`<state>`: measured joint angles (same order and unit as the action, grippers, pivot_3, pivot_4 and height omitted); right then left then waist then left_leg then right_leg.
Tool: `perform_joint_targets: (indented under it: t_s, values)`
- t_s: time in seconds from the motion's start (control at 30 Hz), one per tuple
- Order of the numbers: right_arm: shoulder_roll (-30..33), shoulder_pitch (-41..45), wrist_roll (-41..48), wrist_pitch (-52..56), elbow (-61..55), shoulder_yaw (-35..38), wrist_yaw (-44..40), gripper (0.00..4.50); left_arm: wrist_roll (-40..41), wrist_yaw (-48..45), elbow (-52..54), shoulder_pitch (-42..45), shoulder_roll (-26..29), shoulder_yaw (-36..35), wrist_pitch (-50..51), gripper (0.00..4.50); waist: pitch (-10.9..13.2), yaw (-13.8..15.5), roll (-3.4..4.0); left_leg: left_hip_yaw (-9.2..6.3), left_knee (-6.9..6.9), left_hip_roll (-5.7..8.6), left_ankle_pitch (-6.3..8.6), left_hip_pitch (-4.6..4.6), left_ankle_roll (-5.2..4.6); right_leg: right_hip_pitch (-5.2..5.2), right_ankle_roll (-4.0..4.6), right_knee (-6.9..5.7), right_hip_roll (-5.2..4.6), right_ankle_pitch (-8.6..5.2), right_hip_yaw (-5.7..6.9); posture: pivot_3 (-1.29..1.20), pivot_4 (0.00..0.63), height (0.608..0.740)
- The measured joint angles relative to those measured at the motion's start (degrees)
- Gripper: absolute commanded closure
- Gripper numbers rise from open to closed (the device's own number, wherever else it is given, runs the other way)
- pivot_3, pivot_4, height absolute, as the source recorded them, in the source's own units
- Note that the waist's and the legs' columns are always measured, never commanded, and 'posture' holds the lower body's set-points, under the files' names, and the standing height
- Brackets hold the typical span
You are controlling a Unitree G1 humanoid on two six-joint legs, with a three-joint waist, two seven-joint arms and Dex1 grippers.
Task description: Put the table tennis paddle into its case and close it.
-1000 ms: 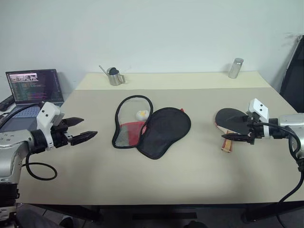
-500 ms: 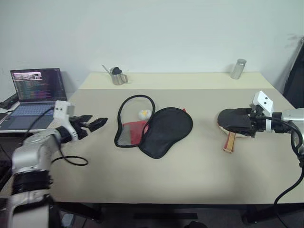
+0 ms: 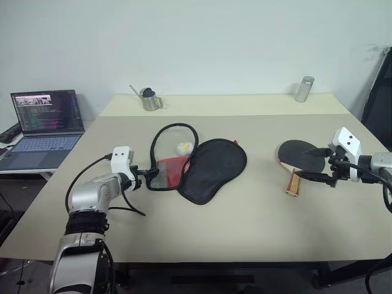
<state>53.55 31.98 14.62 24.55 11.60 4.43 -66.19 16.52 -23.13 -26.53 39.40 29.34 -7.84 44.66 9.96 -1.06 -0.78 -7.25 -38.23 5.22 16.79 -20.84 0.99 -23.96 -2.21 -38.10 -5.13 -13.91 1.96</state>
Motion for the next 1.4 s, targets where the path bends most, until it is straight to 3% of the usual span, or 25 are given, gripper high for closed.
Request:
perform_joint_targets:
  t_s: [0.13, 0.2, 0.6, 1.0, 1.4]
  values:
    - [-0.12, 0.23, 0.09, 0.25, -0.30, 0.05, 0.91, 0.03, -1.41, -0.03, 4.15, 1.08, -3.53, 4.76, 2.24, 0.00, 0.00, 0.95, 0.00, -0.03, -0.25, 0.01, 0.00, -0.10, 0.00, 0.04, -0.03, 0.03, 0.01, 0.02, 0.03, 0.00, 0.150, 0.740]
    - [-0.15, 0.49, 0.12, 0.27, -0.55, 0.05, 1.21, 0.00, -1.90, 0.24, 4.95, 1.15, -4.21, 5.25, 2.64, 0.40, 0.00, 1.05, -0.01, -0.02, -0.28, 0.01, 0.01, -0.13, 0.00, 0.04, -0.03, 0.07, 0.01, 0.02, 0.02, 0.00, 0.150, 0.740]
    - [-0.06, 0.58, 0.05, 0.04, -0.11, 0.06, 2.59, 0.00, -1.03, 5.41, 13.25, -5.06, -4.99, -0.57, 6.96, 4.46, 0.01, 0.99, -0.01, -0.02, -0.28, 0.00, 0.01, -0.13, 0.00, 0.03, -0.03, 0.07, 0.01, 0.02, 0.01, 0.00, 0.150, 0.740]
    - [-0.11, 2.56, -0.03, -0.33, 0.15, -0.08, 2.68, 0.00, 0.57, 16.63, 16.38, -1.92, -14.61, -8.15, 4.57, 4.49, 0.06, 1.22, -0.10, -0.09, -0.50, 0.01, 0.02, -0.20, 0.01, 0.16, -0.09, 0.12, 0.01, 0.06, 0.10, 0.00, 0.150, 0.740]
    - [-0.10, 3.48, -0.14, -0.46, 1.06, -0.78, 2.66, 0.00, -2.73, 30.63, 15.77, 6.30, -30.37, -5.03, -4.74, 4.49, 0.22, 1.58, -0.37, -0.05, -0.53, 0.03, 0.03, -0.20, 0.02, 0.22, -0.16, 0.18, 0.01, 0.09, 0.08, 0.00, 0.150, 0.740]
